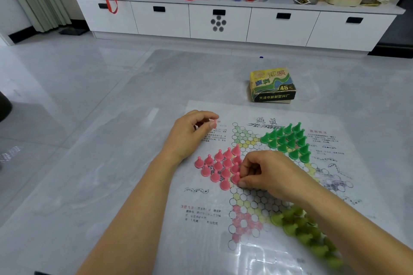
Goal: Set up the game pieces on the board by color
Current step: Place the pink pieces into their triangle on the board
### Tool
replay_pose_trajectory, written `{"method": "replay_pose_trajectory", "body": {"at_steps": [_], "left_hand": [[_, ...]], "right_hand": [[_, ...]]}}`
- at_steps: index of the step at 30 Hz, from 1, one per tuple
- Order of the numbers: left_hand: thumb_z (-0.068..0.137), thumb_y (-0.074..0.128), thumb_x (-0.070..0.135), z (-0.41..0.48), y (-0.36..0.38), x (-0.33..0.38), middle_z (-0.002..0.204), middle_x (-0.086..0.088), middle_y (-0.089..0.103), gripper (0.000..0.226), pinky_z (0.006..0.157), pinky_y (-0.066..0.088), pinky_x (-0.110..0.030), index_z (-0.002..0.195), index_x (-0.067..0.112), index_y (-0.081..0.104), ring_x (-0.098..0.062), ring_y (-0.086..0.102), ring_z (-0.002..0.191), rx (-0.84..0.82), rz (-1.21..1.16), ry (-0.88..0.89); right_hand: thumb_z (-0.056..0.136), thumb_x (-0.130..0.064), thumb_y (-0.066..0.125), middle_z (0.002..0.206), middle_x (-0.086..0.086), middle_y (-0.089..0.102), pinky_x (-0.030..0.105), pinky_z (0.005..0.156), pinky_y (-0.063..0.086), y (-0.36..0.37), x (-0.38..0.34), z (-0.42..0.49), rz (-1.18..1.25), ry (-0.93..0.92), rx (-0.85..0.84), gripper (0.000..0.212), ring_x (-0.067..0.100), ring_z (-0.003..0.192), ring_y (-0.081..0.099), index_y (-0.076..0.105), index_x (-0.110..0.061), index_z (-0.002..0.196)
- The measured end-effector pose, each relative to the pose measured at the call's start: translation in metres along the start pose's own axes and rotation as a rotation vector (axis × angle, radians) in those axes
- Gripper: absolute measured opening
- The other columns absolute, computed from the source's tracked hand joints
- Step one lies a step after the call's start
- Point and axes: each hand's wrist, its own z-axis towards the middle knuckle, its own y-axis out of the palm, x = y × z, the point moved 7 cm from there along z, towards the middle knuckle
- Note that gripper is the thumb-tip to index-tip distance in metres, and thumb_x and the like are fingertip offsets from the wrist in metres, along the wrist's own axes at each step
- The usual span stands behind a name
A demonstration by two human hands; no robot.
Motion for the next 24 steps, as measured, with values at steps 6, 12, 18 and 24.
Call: {"method": "replay_pose_trajectory", "body": {"at_steps": [6, 12, 18, 24], "left_hand": [[0.079, 0.068, 0.013, -0.006, -0.01, 0.019, 0.073, 0.009, 0.057, 0.012, 0.054, 0.041, -0.01, 0.077, 0.02, 0.059, 0.002, 0.048, 0.061, 0.049, -0.133, 0.039], [0.077, 0.07, 0.016, -0.015, -0.003, 0.063, 0.077, 0.006, 0.061, 0.005, 0.063, 0.038, -0.009, 0.081, 0.015, 0.07, -0.002, 0.05, 0.066, -0.085, 0.049, 0.196], [0.078, 0.069, 0.011, -0.031, 0.014, 0.085, 0.07, 0.012, 0.06, 0.004, 0.062, 0.037, -0.005, 0.081, 0.012, 0.068, 0.006, 0.052, 0.062, -0.239, 0.092, 0.18], [0.079, 0.067, 0.016, -0.062, 0.003, 0.08, 0.08, 0.011, 0.066, 0.012, 0.064, 0.045, -0.011, 0.089, 0.023, 0.067, 0.007, 0.057, 0.068, -0.267, -0.046, 0.046]], "right_hand": [[0.077, -0.024, 0.07, 0.082, -0.006, 0.066, 0.028, 0.074, 0.05, -0.015, 0.003, -0.006, 0.129, -0.015, 0.096, 0.01, 0.012, 0.078, 0.06, 0.063, -0.021, 0.082], [0.08, -0.022, 0.067, 0.085, -0.011, 0.061, 0.016, 0.066, 0.046, -0.038, -0.016, -0.017, 0.234, -0.152, 0.326, 0.022, 0.002, 0.072, 0.055, 0.055, -0.034, 0.096], [0.078, -0.018, 0.07, 0.074, -0.011, 0.061, 0.017, 0.064, 0.047, -0.047, -0.029, -0.024, 0.219, -0.21, 0.462, 0.016, 0.005, 0.07, 0.058, 0.055, -0.022, 0.081], [0.08, -0.018, 0.068, 0.078, -0.01, 0.063, 0.021, 0.066, 0.049, -0.037, -0.03, -0.035, 0.153, -0.209, 0.419, 0.014, 0.004, 0.072, 0.059, 0.057, -0.021, 0.088]]}}
